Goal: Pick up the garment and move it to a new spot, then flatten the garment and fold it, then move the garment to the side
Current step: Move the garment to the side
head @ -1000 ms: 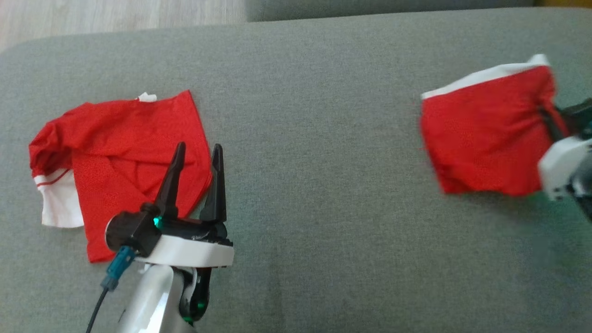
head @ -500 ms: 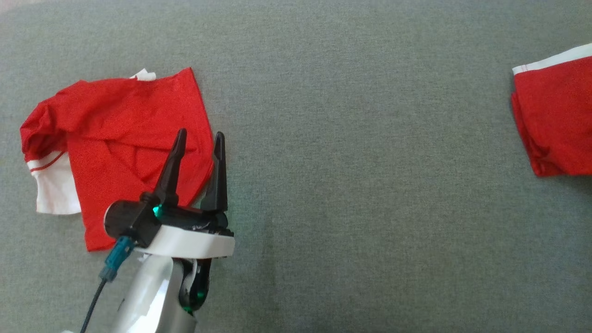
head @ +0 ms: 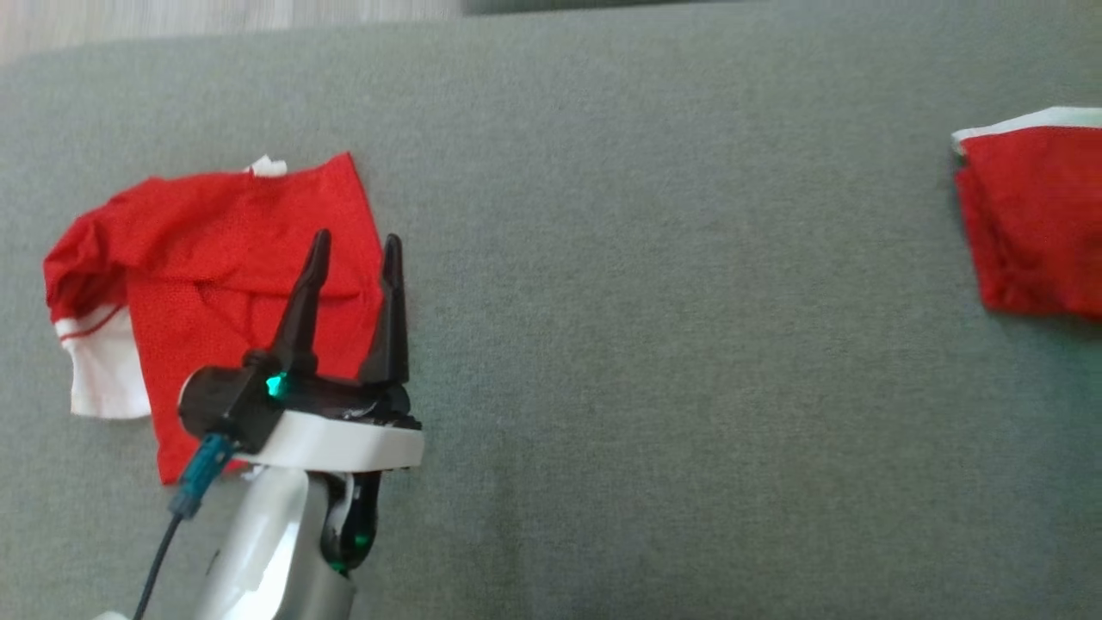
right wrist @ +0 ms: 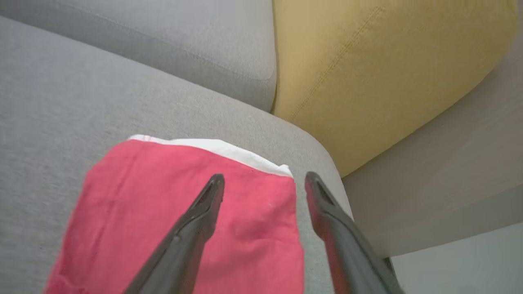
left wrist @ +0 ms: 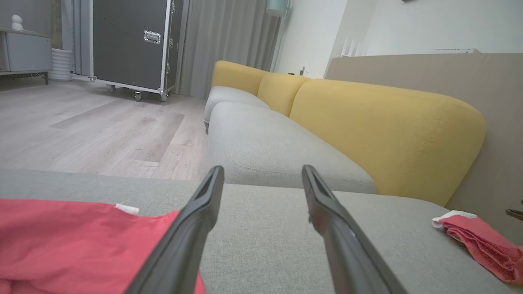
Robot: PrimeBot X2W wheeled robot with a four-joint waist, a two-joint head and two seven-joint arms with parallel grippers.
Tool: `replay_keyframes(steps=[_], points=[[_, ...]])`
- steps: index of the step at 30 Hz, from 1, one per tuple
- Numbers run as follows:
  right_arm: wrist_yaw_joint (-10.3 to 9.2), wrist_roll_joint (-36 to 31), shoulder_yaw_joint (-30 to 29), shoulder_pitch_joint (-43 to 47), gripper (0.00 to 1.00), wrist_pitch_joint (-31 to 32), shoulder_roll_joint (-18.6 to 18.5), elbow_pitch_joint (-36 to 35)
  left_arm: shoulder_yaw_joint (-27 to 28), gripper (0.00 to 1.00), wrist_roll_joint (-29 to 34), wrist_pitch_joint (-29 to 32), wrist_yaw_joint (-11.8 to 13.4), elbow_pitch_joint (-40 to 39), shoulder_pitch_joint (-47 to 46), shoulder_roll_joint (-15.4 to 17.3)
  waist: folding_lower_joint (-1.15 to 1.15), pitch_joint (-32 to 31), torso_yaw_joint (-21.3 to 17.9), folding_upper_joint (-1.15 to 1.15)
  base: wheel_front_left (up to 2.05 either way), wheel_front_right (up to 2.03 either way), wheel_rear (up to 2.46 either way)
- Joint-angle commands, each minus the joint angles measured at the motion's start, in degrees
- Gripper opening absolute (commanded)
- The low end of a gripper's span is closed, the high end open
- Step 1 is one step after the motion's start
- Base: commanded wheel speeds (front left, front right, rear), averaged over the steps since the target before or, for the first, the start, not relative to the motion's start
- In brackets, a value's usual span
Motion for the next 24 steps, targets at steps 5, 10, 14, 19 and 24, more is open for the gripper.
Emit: replay_keyframes(steps=[5, 10, 14, 19, 24], points=[[-0.05, 0.6, 0.3, -0.2, 1.0, -2.8, 6.0, -3.6, 4.5, 1.0, 1.0, -0.3, 0.1, -2.1, 1.0, 0.5, 0.0, -5.2, -2.1, 0.0, 0.0, 0.0, 0.0], [-0.05, 5.1, -3.3, 0.8, 1.0, -5.1, 13.0, -8.3, 6.5, 1.0, 1.1, -0.3, 0.1, -2.5, 3.2, 0.5, 0.0, -9.5, -2.9, 0.0, 0.0, 0.0, 0.0], [-0.05, 9.1, -6.5, 4.8, 1.0, -6.3, 19.2, -14.3, 8.2, 1.0, 0.7, -0.3, 0.5, -3.1, 5.4, 0.5, 0.0, -12.1, -3.1, 0.0, 0.0, 0.0, 0.0], [-0.05, 10.0, -8.9, 12.9, 1.0, -6.7, 25.4, -24.1, 8.8, 1.0, 0.8, -0.3, 0.4, -3.5, 7.4, 0.5, 0.0, -13.7, -3.1, 0.0, 0.0, 0.0, 0.0], [-0.05, 9.5, -9.9, 23.4, 1.0, -6.8, 28.4, -35.5, 9.7, 1.0, 2.8, -0.3, 0.5, -2.5, 9.1, 0.5, 0.0, -13.7, -3.1, 0.0, 0.0, 0.0, 0.0]])
